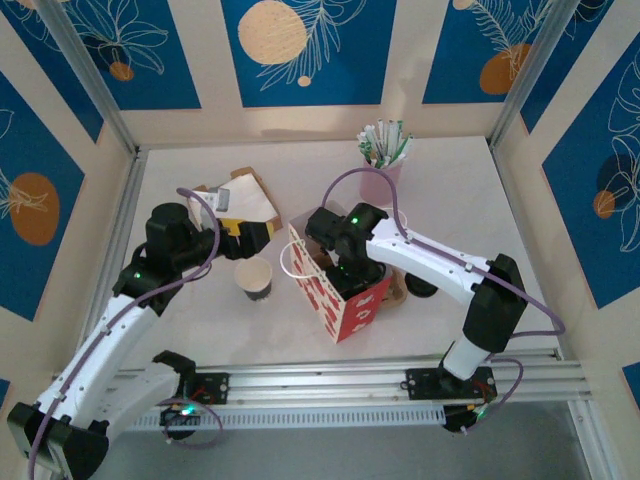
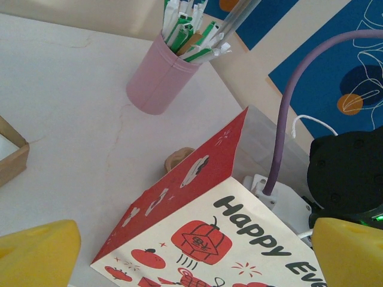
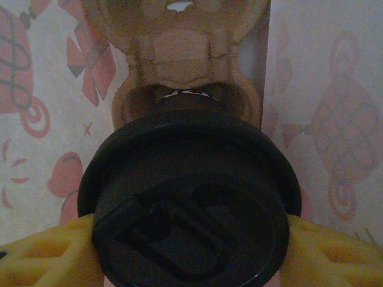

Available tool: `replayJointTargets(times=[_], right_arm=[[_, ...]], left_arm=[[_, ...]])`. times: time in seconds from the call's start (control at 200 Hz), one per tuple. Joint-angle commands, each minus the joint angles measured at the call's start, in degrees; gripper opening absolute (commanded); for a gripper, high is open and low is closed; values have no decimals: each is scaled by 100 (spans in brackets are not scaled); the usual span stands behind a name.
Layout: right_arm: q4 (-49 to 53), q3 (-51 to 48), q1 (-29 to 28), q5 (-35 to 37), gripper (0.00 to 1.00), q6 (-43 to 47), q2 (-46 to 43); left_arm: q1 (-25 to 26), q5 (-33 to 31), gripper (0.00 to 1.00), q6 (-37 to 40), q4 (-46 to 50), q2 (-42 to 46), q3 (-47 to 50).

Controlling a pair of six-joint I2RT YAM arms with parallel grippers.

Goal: Pack the takeout coffee

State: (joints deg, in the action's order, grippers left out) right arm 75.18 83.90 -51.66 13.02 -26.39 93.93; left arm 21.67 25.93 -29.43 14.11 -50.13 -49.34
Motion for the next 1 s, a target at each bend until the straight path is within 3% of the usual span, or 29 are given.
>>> replayJointTargets(times=[0.0,0.995], right_arm=[[117,14,29,-203,58,24,42],[140,-13,126,-316,58,90,213]], left_arm=[[65,92,99,103,-163,-32,-102],[83,78,99,107,-190,-35,-58]])
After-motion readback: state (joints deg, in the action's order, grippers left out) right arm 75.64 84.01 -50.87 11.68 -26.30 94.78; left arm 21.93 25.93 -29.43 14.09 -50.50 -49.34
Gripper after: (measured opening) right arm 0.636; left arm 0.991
